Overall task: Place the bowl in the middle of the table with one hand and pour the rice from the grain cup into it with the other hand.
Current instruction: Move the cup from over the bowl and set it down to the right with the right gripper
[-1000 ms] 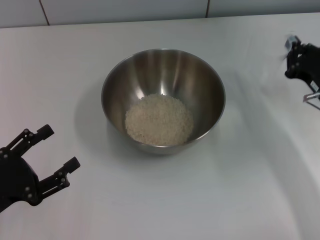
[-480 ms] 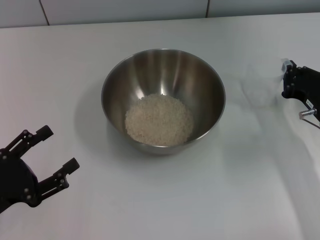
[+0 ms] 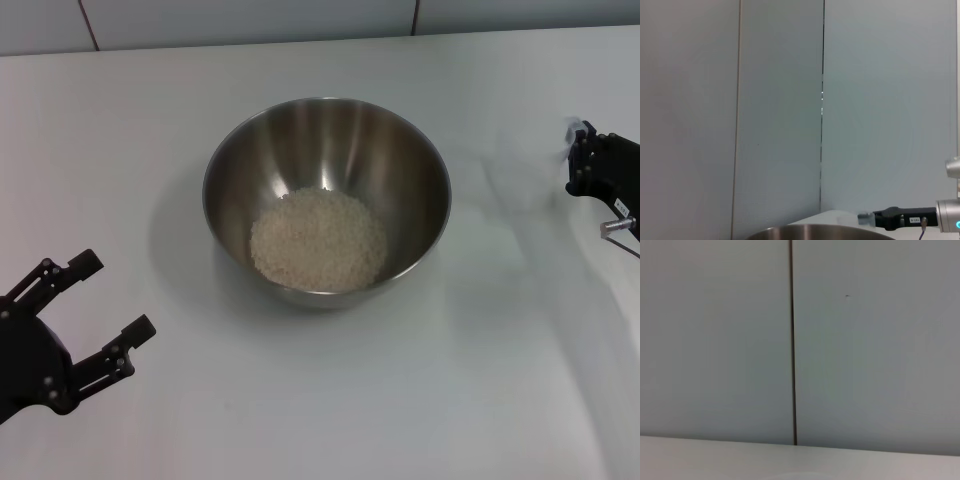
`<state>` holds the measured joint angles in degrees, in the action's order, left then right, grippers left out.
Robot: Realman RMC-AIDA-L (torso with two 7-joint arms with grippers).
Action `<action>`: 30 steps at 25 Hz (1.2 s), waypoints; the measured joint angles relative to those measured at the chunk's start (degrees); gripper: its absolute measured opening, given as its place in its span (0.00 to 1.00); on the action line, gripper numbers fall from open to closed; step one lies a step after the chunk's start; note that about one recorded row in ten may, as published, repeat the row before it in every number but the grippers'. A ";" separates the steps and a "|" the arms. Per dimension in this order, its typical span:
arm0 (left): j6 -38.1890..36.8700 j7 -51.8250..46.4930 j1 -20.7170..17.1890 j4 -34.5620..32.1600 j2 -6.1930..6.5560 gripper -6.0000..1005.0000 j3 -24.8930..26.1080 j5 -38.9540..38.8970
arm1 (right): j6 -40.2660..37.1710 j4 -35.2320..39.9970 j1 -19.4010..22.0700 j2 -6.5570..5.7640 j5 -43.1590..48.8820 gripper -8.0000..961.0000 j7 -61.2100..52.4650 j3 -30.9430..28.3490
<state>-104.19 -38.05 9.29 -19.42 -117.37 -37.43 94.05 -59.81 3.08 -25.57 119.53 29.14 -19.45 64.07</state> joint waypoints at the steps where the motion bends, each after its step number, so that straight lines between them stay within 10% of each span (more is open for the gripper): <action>1: -0.05 -0.05 -0.05 0.00 0.02 0.87 -0.01 -0.05 | 0.05 0.00 0.01 -0.02 -0.01 0.12 -0.43 0.00; 7: -0.39 -0.16 -0.46 -0.04 0.04 0.87 0.06 -0.20 | 0.27 0.08 0.60 -0.22 -0.05 0.13 -1.80 -0.10; 30: -0.66 -0.21 -0.68 -0.13 -0.07 0.87 0.61 -0.23 | -1.17 0.66 3.17 -0.45 0.90 0.68 -3.40 0.60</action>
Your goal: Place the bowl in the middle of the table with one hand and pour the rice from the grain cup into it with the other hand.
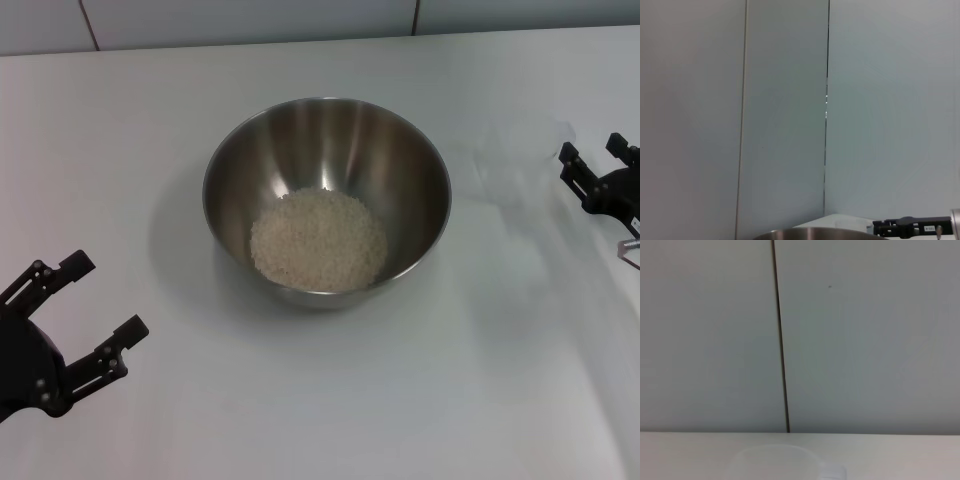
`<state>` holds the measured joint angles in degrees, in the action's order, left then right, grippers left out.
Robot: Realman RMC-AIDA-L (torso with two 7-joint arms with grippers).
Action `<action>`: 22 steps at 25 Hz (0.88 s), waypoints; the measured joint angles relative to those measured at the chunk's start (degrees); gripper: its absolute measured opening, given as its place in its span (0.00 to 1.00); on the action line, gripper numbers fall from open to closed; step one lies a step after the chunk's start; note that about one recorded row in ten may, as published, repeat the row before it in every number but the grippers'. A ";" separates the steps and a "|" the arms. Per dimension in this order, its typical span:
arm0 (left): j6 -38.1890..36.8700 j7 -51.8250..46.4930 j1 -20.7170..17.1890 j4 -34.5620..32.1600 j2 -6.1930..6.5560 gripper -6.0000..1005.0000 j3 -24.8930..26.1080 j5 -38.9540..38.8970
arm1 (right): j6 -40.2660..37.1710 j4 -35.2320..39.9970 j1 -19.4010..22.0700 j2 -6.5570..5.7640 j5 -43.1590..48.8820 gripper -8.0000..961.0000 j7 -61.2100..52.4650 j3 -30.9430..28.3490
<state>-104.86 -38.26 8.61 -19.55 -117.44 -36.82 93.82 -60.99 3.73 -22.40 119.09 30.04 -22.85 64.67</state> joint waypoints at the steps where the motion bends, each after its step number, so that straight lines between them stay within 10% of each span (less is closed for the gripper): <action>1: 0.00 -0.02 0.00 -0.01 0.01 0.87 0.00 0.04 | -0.89 -0.07 0.48 0.00 0.16 0.68 0.00 0.01; 22: 0.44 0.42 0.25 0.04 0.12 0.87 -0.35 0.50 | -25.83 -0.48 8.11 -1.92 8.66 0.68 -9.62 0.00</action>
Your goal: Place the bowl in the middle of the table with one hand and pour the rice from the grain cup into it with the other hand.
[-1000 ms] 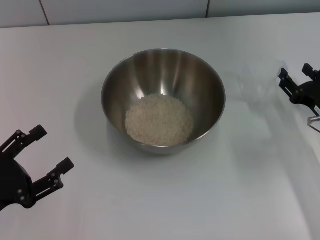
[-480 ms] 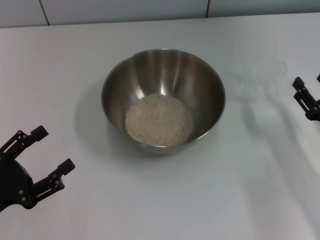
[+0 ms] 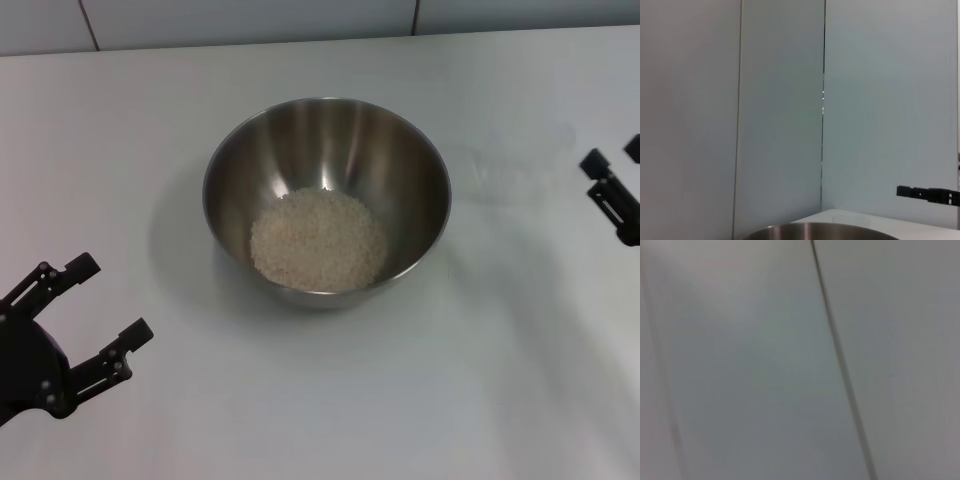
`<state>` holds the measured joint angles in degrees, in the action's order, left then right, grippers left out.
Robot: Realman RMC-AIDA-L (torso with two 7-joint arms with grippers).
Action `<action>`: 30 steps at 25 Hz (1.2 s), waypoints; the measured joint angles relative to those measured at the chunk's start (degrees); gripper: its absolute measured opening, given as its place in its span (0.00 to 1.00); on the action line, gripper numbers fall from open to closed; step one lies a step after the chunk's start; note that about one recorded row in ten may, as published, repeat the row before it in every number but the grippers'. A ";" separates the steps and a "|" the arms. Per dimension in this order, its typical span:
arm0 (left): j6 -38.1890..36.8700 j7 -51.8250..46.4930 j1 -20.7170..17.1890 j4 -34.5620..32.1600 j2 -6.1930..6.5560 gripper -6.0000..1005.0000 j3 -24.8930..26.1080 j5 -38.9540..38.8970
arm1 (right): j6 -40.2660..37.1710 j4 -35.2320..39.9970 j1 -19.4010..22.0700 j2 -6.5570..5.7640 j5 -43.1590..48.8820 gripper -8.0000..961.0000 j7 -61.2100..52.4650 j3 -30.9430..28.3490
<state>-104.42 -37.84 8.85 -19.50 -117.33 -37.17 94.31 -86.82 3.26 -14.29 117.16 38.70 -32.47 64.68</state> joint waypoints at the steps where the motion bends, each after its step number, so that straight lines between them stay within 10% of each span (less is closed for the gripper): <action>1: 0.04 0.01 0.12 -0.01 -0.01 0.87 -0.03 0.01 | -0.09 0.57 -0.27 -0.36 1.60 0.68 -1.24 0.00; 13: 0.14 -0.50 1.39 -0.36 0.31 0.87 -0.17 0.87 | -4.01 12.28 -5.19 -7.07 33.39 0.68 -13.93 -0.49; 30: 0.91 -2.82 3.32 -0.48 0.87 0.87 -1.85 1.18 | -9.20 18.92 -3.43 -8.77 45.96 0.68 -16.79 -7.37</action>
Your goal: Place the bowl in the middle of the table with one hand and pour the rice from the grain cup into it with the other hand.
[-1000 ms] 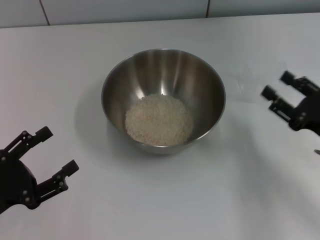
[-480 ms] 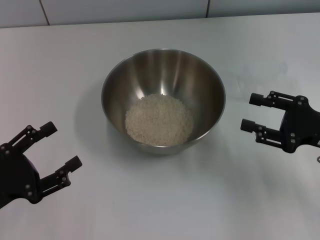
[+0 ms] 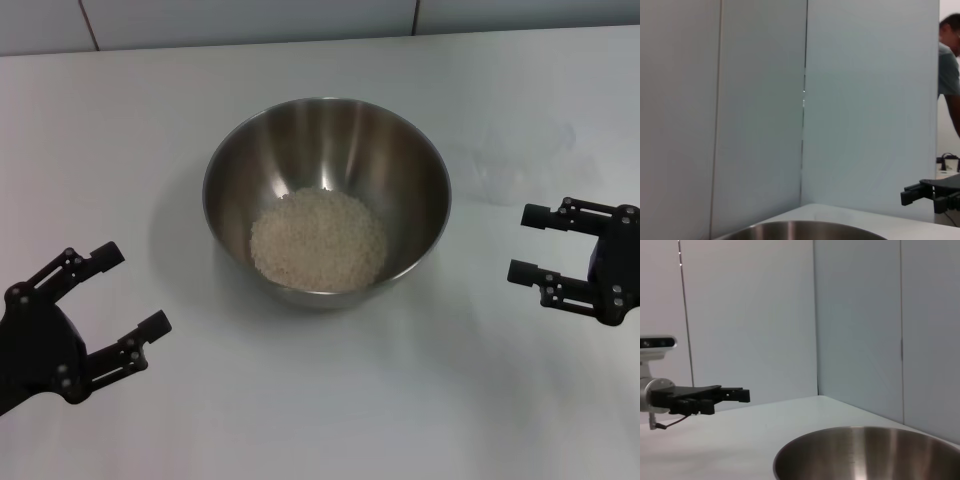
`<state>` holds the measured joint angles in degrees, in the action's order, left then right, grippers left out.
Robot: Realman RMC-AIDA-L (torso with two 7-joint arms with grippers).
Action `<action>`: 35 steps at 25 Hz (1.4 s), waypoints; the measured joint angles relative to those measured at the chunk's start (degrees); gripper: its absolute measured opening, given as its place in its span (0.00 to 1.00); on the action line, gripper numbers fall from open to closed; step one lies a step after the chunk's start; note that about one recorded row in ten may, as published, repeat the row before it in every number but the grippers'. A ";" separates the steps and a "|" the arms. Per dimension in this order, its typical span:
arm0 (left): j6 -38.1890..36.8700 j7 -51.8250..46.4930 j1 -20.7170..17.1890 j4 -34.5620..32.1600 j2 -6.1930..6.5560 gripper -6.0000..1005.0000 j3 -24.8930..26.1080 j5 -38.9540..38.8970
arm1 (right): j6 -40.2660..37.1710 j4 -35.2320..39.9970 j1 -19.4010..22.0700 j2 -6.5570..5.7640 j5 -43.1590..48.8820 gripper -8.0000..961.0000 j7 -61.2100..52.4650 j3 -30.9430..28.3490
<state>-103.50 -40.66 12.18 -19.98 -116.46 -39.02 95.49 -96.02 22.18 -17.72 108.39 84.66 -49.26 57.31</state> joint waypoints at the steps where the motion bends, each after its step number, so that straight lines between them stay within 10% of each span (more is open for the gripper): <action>1: 0.03 -0.02 0.19 0.00 0.01 0.87 0.00 0.36 | -0.24 0.25 0.13 0.01 0.50 0.68 0.00 -0.26; 35: 0.62 -5.84 3.55 -0.94 2.07 0.87 0.13 4.54 | -1.20 1.47 0.23 0.42 2.89 0.68 0.32 -0.70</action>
<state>-102.88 -46.50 15.73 -20.92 -114.39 -38.89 100.03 -97.23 23.64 -17.49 108.81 87.55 -48.94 56.60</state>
